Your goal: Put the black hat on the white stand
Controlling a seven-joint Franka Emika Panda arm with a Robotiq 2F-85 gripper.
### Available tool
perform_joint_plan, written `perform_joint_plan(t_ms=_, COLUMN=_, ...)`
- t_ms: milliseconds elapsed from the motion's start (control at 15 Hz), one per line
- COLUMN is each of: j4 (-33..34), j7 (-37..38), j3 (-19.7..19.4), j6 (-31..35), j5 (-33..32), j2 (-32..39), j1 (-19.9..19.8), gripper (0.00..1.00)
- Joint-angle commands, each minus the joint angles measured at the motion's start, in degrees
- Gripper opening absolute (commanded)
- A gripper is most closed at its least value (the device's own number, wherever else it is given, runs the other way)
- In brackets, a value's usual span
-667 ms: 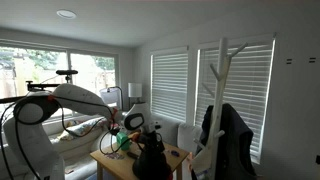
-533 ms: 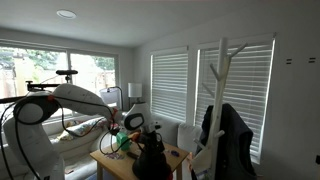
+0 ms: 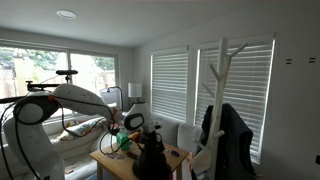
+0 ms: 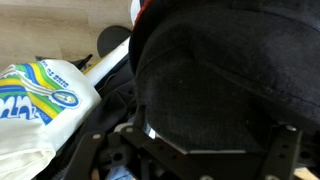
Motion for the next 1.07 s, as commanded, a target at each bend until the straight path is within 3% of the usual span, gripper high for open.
perform_joint_plan(t_ms=0, j4=-0.32, j7=0.08, j3=-0.81, j6=0.19, j5=1.83, j2=-0.85, j1=0.36, gripper=1.00)
perform_joint_plan(t_ms=533, j4=-1.38, j7=4.07, j3=-2.42, j6=-3.21, j5=4.42, j2=-4.30, j1=-1.27, gripper=1.00)
perform_joint_plan(t_ms=933, j4=-2.50, j7=3.06, j3=-4.88, j6=-6.07, j5=7.53, j2=-5.53, j1=-1.82, gripper=1.00)
perform_joint_plan(t_ms=1000, j4=-0.64, j7=3.54, j3=-4.25, j6=-5.66, j5=6.28, j2=-3.19, j1=-1.65, gripper=1.00)
